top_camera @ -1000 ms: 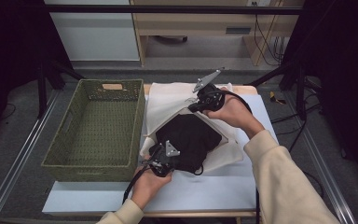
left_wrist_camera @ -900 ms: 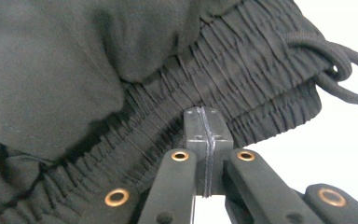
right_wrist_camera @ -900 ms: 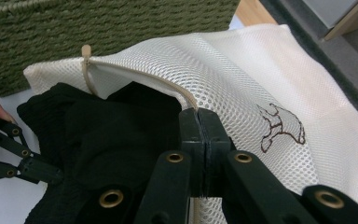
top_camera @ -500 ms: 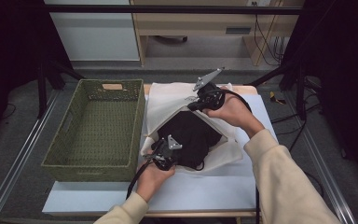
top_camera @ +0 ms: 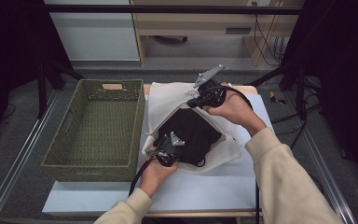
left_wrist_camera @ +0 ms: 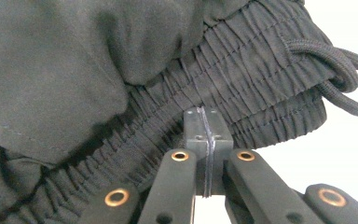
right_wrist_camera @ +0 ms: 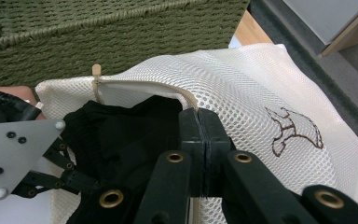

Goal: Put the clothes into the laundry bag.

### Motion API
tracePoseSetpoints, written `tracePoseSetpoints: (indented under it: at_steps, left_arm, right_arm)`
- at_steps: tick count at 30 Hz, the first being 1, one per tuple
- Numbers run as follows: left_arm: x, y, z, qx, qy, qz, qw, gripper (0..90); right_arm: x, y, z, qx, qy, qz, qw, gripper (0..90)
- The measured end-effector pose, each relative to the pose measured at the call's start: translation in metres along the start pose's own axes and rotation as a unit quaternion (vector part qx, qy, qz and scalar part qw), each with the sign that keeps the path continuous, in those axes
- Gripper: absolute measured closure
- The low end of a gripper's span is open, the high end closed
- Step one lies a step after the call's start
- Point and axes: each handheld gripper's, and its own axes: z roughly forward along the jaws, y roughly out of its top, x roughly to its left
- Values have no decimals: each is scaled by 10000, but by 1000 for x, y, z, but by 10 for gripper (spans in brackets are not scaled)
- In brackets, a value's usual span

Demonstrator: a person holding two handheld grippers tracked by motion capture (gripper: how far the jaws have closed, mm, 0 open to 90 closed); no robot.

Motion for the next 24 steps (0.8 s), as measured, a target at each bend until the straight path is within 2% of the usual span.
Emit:
tracePoseSetpoints:
  at_steps: [11,19,24]
  left_arm:
    - [3,6,6,-18,32,-59,10000,900]
    - [4,11,12,-56,228,6,9997,900]
    - [7,15,15,-48,211,-60,9997,900]
  right_arm:
    - [2,1,3,24,50,0,10000,900]
    - [2,0,5,7,83,13,10000,900]
    - [1,-2,4,10,97,34,9999,900]
